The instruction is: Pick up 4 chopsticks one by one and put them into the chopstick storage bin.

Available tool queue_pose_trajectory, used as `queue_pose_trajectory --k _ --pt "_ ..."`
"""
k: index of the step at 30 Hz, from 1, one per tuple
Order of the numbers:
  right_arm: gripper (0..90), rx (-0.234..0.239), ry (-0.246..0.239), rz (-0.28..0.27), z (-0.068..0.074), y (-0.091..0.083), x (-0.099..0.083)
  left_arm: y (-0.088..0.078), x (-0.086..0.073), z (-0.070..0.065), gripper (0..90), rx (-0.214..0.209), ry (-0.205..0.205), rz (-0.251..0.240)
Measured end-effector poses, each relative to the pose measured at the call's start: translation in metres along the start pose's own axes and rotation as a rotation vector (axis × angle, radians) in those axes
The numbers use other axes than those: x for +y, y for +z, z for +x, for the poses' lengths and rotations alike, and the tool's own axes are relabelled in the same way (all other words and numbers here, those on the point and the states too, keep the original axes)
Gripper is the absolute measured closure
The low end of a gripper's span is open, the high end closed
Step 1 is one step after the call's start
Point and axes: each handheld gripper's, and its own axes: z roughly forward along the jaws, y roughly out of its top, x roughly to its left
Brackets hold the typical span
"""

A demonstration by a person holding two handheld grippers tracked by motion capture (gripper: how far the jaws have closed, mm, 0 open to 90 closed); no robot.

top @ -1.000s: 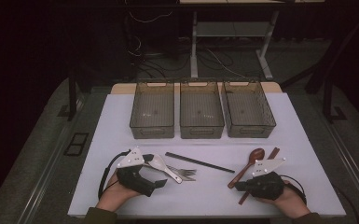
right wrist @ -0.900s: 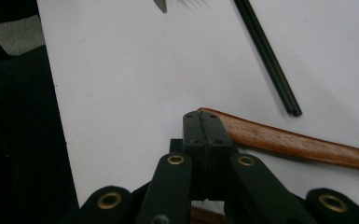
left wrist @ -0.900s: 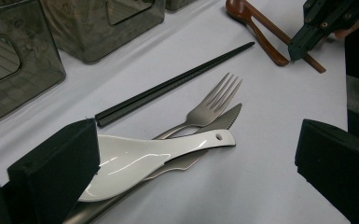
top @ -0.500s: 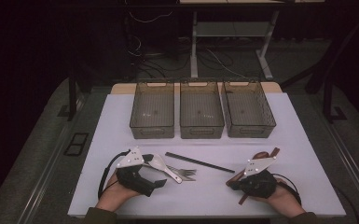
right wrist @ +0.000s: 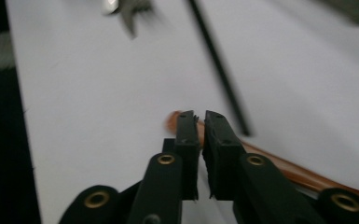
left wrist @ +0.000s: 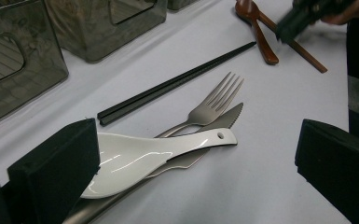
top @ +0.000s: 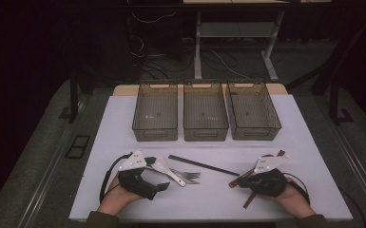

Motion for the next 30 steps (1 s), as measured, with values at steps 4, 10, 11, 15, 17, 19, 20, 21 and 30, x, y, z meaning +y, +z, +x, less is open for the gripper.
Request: queue_pose_trajectory --k 4,10,11,15,17,19,20,21,30 --pt "74.8 -0.079 0.097 -0.055 -0.026 -0.026 -0.006 -0.002 0.0 0.001 0.0 0.004 -0.005 -0.003" --pt "73.1 -0.154 0.181 -0.075 -0.05 -0.046 -0.014 -0.001 0.0 0.001 0.0 0.004 -0.006 -0.003" --pt "75.0 -0.15 0.189 -0.068 -0.051 -0.048 -0.015 -0.001 0.0 0.001 0.0 0.004 -0.006 -0.002" --pt "82.9 -0.137 0.188 -0.024 -0.049 -0.044 -0.018 -0.001 0.0 0.001 0.0 0.005 -0.007 -0.004" --pt "85.8 -0.124 0.184 0.005 -0.045 -0.039 -0.019 -0.002 -0.001 0.001 0.0 0.006 -0.006 -0.004" --pt "87.4 -0.128 0.18 0.037 -0.043 -0.033 -0.02 -0.002 -0.001 0.001 0.0 0.007 -0.007 -0.002" --pt "87.5 -0.125 0.185 0.046 -0.043 -0.031 -0.021 -0.002 -0.001 0.001 0.0 0.007 -0.008 -0.001" --pt "88.5 -0.127 0.185 0.058 -0.043 -0.029 -0.021 -0.002 -0.001 0.001 0.0 0.007 -0.008 -0.003" --pt "89.2 -0.181 0.197 0.062 -0.052 -0.02 -0.018 0.0 -0.001 0.0 0.0 0.005 -0.008 0.003"
